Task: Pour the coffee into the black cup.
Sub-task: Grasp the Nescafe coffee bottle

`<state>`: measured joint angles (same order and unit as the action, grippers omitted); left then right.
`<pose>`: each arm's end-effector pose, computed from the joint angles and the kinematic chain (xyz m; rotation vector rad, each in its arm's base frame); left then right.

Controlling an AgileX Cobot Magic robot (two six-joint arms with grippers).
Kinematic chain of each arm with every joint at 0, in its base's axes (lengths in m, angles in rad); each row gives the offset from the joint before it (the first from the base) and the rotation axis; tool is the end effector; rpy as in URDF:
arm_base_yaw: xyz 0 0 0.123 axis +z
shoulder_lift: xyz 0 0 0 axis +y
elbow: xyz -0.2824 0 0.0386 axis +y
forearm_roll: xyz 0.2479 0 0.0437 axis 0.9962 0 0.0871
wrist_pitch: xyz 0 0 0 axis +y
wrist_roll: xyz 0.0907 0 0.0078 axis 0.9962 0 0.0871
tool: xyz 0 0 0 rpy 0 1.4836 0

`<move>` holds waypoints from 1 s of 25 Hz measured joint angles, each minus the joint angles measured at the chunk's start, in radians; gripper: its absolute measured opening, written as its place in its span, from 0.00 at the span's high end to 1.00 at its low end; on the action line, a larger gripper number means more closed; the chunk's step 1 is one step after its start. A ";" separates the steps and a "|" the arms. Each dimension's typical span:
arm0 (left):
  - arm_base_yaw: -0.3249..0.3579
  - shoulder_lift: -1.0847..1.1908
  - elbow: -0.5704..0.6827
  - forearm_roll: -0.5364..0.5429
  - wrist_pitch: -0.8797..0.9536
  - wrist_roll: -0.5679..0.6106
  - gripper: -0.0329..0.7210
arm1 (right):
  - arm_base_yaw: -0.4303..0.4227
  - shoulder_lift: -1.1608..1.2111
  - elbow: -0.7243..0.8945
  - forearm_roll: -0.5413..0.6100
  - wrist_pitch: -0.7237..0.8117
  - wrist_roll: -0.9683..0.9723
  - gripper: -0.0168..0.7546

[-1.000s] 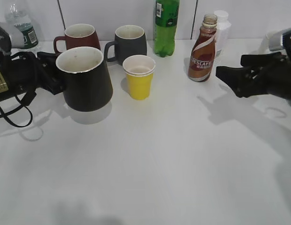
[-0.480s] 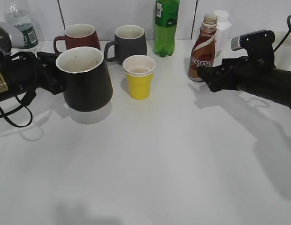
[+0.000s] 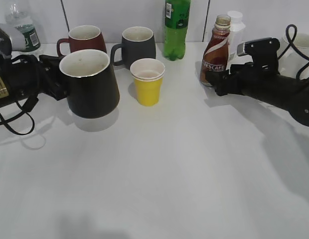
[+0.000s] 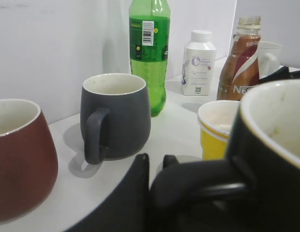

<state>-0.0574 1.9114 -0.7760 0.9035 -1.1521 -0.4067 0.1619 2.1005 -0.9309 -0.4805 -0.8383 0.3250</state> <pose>0.3337 -0.0846 0.1634 0.6995 1.5301 -0.6560 0.3844 0.0944 0.1103 -0.4018 1.8348 0.4327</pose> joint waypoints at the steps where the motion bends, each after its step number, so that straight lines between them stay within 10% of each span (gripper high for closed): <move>1: 0.000 0.000 0.000 0.000 0.000 0.000 0.89 | 0.000 0.013 -0.012 -0.001 -0.007 0.000 0.12; 25: 0.000 0.000 0.000 -0.001 0.000 0.000 0.89 | 0.022 0.150 -0.231 -0.090 -0.029 0.082 0.30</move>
<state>-0.0574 1.9114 -0.7760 0.9026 -1.1521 -0.4067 0.1838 2.2505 -1.1619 -0.5710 -0.8677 0.4065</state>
